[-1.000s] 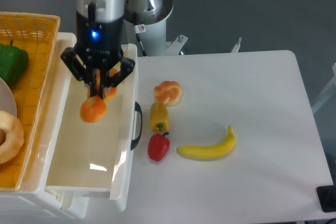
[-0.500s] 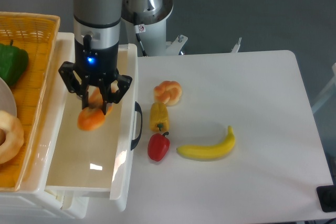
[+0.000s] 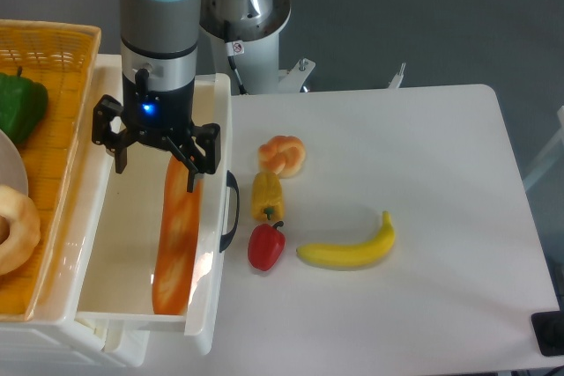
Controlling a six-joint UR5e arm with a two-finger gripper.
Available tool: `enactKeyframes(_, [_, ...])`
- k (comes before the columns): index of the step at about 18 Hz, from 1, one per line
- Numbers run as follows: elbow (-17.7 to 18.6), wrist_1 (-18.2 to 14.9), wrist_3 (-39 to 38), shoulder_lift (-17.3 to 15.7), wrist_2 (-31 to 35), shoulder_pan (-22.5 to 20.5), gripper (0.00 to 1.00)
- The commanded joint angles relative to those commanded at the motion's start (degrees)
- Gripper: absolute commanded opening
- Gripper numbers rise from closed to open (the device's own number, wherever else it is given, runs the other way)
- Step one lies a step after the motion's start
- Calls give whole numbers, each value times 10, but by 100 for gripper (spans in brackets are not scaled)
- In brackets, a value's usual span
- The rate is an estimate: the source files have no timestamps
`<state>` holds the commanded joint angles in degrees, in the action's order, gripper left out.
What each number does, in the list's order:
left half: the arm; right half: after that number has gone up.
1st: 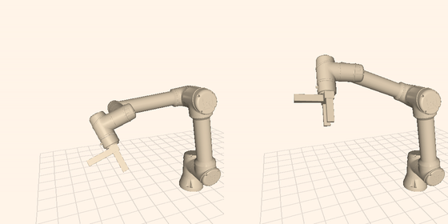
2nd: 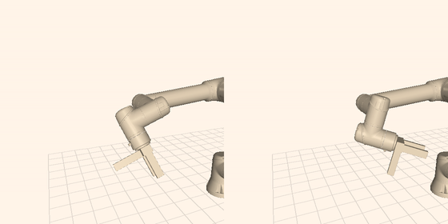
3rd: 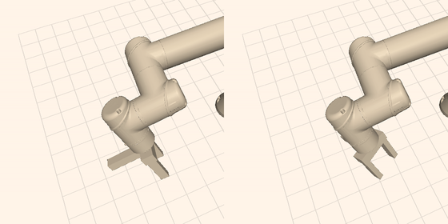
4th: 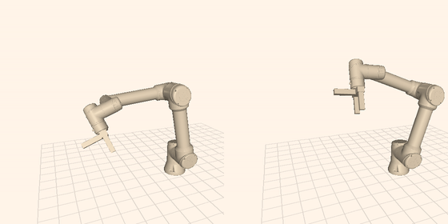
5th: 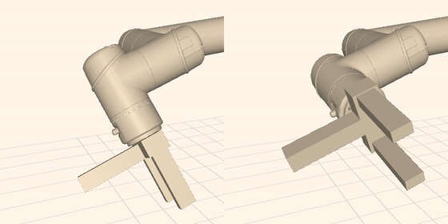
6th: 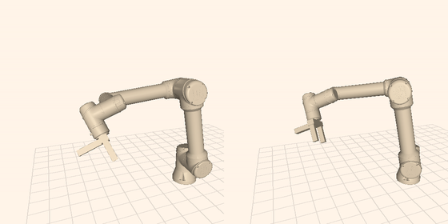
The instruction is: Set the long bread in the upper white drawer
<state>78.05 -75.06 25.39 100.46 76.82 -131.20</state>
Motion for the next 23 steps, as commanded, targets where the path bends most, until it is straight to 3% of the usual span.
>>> enactKeyframes(11, [26,6,217,-10,0,-179,100])
enactKeyframes(13, [37,8,274,-3,4,-199,100])
enactKeyframes(16, [43,5,344,17,62,-220,100])
enactKeyframes(23, [45,22,464,76,77,-266,100])
